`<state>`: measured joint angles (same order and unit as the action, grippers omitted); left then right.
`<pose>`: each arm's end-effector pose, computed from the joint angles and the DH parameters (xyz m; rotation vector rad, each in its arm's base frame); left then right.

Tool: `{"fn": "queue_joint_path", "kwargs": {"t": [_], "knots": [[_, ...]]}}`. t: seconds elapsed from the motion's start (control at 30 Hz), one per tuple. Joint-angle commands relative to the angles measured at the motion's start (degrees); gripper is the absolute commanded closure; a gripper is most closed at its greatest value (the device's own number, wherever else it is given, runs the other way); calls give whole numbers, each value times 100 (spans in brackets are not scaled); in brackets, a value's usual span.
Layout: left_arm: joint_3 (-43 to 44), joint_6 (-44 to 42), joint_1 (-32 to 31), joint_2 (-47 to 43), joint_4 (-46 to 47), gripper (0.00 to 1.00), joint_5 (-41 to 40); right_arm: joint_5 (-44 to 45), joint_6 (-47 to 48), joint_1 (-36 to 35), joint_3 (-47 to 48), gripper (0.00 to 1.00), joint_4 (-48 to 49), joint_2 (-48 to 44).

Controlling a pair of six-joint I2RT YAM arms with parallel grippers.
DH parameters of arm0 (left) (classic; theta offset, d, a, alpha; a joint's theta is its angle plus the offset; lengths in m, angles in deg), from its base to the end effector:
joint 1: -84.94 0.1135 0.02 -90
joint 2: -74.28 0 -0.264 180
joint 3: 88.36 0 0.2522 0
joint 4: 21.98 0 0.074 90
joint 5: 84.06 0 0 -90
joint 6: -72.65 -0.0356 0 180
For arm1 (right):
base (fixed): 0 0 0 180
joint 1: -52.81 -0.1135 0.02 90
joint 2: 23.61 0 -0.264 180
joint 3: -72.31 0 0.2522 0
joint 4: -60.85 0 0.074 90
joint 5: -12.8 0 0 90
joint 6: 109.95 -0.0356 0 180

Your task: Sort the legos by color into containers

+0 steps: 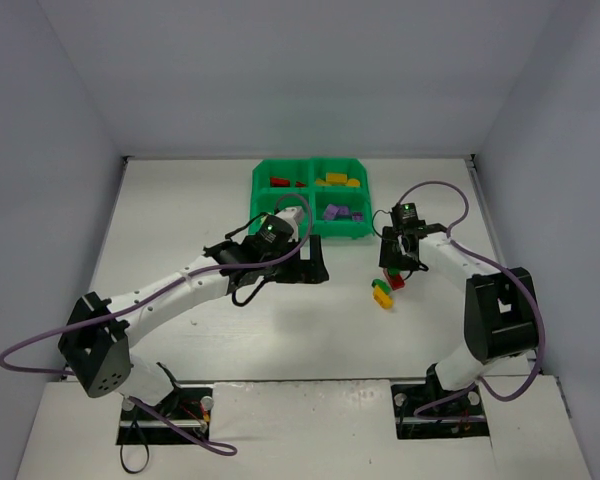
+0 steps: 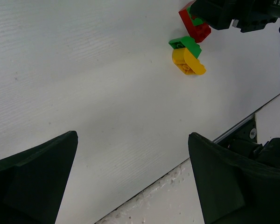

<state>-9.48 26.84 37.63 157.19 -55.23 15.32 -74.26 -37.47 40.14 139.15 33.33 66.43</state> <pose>0.2167 -0.2434 0.2917 0.1645 2.4199 -0.9990 0.3139 0.0687 0.1933 0.1267 2.4585 0.1678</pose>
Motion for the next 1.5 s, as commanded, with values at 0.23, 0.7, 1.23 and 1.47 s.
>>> {"fn": "queue_joint_path", "kwargs": {"t": [0.23, 0.7, 1.23, 1.47], "knots": [[115, -94, -24, -302, 77, 3, -7, -92, -6, 63, 185, 60, -74, 57], [-8, -50, -15, -425, 59, 3, -86, 66, 73, 63, 308, 59, -83, 163], [18, -173, -15, -390, 199, 3, 54, 49, 152, 63, 633, 100, -83, -126], [18, -1121, 151, -645, 1059, 3, 763, -1346, 486, 97, 1266, 100, -22, -1286]]}}
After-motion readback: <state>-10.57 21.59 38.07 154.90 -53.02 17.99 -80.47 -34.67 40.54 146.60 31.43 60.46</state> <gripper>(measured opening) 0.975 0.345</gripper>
